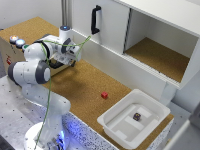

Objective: Push the handle of the drawer

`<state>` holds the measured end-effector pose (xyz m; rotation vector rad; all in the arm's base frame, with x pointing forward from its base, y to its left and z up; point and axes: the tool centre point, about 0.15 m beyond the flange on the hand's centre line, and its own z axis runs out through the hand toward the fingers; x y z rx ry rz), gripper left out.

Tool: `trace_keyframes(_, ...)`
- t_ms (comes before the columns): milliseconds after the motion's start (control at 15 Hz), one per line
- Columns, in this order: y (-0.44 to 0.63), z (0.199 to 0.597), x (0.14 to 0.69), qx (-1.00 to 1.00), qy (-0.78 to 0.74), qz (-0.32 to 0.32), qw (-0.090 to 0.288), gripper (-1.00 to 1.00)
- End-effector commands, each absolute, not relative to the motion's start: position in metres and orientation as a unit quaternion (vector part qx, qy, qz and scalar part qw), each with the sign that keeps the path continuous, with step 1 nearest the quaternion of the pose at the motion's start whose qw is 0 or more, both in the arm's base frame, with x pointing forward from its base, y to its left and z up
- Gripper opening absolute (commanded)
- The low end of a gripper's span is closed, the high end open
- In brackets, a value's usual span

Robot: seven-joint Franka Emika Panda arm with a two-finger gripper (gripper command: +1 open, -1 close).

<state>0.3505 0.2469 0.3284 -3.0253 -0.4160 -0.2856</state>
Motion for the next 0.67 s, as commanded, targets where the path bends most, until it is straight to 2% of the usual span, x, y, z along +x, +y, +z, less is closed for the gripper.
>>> trace_keyframes(0, 0.299, 0.318, 0.360, -0.986, -0.141, -0.083, 0.038, -1.00)
trace_keyframes(67, 0.304, 0.318, 0.360, -0.986, -0.140, -0.084, 0.046, -1.00)
trace_keyframes(400, 0.345, 0.326, 0.358, -0.977, -0.189, -0.093, 0.040, -1.00)
trace_keyframes(600, 0.335, 0.339, 0.355, -0.979, -0.177, -0.100, 0.031, -1.00)
